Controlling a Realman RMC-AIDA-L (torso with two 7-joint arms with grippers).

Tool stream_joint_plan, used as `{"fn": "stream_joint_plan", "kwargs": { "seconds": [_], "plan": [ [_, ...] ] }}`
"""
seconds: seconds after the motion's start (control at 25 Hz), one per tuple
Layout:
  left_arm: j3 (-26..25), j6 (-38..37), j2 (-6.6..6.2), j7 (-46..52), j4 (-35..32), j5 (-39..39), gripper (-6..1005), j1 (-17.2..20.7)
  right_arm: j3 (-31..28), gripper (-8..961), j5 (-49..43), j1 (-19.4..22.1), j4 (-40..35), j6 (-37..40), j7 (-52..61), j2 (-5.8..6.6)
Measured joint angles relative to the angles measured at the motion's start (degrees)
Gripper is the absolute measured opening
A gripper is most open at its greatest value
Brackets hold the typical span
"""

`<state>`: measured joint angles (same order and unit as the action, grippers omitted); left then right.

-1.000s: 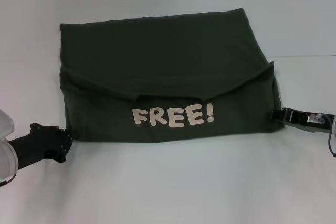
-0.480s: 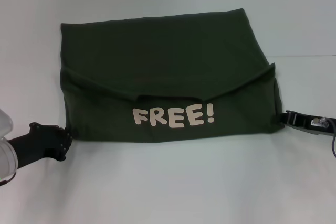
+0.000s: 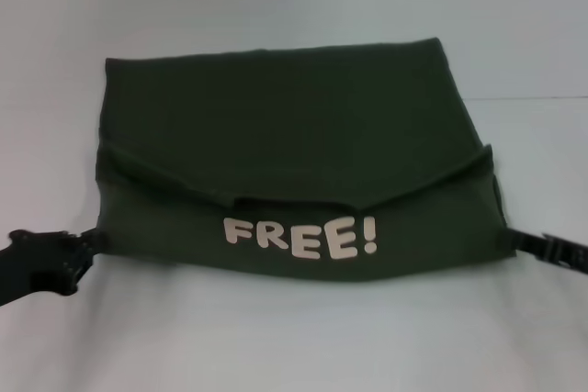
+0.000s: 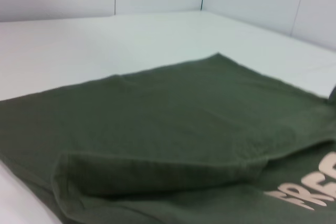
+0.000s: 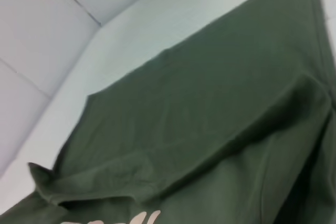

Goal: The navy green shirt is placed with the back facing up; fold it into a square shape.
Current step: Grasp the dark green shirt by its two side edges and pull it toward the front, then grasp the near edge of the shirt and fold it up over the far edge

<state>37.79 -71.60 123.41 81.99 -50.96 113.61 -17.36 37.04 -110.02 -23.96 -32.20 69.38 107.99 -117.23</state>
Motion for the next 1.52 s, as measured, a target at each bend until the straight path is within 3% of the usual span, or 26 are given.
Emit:
{"fn": "stream_joint_plan", "kwargs": {
  "seconds": [0.16, 0.36, 0.6, 0.8, 1.08, 1.52],
  "plan": [
    [-6.18, -8.60, -0.18, 0.17, -0.44, 0.30, 31, 1.11, -1.33, 34, 0.65, 4.05, -1.33, 5.84, -2.89, -0.19],
    [-10.27, -18.60, -0.83, 0.20, -0.50, 0.45, 31, 3.89, -4.18, 41, 0.22, 8.79, -1.65, 14.23, -7.80, 0.00],
    [-11.07, -25.49, -1.48, 0.20, -0.52, 0.59, 31, 6.83, -4.42, 49, 0.10, 13.17, -3.32, 20.27, -10.07, 0.26],
    [-11.35, -32.37, -2.82, 1.29, -0.50, 0.86, 31, 10.20, -4.93, 55, -0.51, 16.62, -4.43, 24.73, -11.33, 0.51],
    [-12.45, -37.61, -4.08, 2.69, 0.34, 3.28, 31, 12.80, -11.59, 65, -6.14, 19.12, -4.91, 30.54, -14.17, 0.09],
    [-13.56, -41.02, -4.34, 3.50, 0.78, 5.04, 31, 13.39, -19.80, 79, -13.15, 19.52, -4.89, 36.29, -15.95, -0.01]
  ]
}}
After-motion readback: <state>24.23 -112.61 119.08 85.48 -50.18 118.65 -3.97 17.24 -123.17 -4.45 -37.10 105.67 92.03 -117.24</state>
